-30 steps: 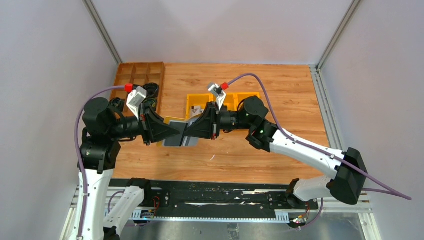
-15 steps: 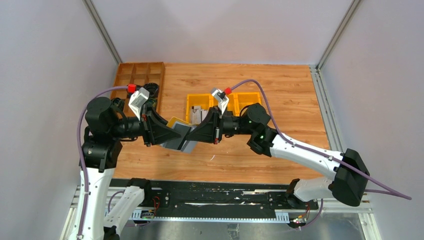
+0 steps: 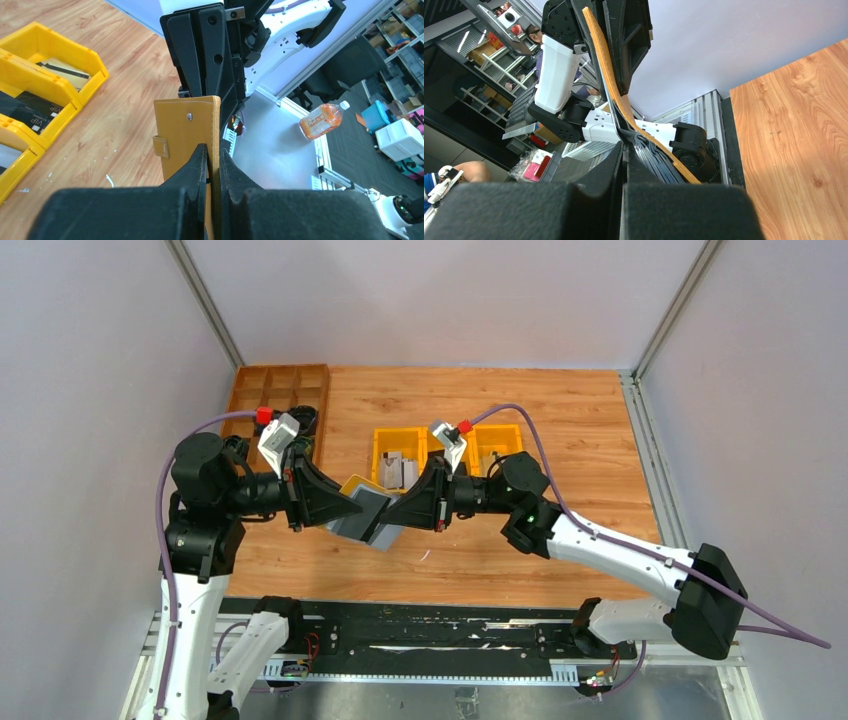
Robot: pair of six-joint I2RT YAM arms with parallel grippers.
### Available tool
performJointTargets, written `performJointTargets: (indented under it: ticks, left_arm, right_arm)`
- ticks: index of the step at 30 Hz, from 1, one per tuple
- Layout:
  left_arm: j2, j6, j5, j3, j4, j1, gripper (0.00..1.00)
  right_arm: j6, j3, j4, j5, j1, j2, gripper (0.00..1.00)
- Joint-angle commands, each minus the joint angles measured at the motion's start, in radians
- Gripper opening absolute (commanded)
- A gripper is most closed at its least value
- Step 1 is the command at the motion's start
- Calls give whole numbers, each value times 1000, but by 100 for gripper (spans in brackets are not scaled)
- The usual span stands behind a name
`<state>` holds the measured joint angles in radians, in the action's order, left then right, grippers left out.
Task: Take the credit cards out of the card holder
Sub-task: Remove the credit card from the card holder.
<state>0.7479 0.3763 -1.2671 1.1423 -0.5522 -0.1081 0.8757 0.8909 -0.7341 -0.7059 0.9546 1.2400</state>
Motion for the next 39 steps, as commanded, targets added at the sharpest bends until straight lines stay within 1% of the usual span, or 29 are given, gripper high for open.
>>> performJointTargets:
  ticks: [1,7,13,18,22,23,24,27,29,35,37,39]
  left_arm:
    - [-2,42,11,16,46,-7,0]
    - [-7,136,43,7,145,-8,0]
    - [-18,209,59,7,219,-7,0]
    - [-19,214,59,15,225,-8,0]
    - [-18,215,58,18,228,-7,0]
    - [-15,217,58,21,229,-8,0]
    - [-14,218,58,22,229,-7,0]
    - [-14,229,57,23,239,-7,0]
    - [-16,237,55,21,247,-7,0]
    - [-24,252,51,14,254,-7,0]
    - [-30,254,51,9,258,-8,0]
    - [-30,256,49,5,258,-8,0]
  right_arm:
    - [3,-7,-39,1,-12,-15,0]
    - [25,10,-97,7,0,32,0]
    - [32,-25,-204,91,26,62,0]
    - [30,-61,-229,143,28,42,0]
    - [17,-61,-202,142,27,21,0]
    - [17,-59,-200,139,27,17,2]
    - [18,-54,-202,135,27,16,7]
    - [32,-42,-219,129,27,21,32]
    - [38,-29,-234,127,27,34,37]
    - [50,16,-237,139,27,80,41]
    - [64,27,-263,142,28,93,42]
    - [74,44,-277,136,27,102,39]
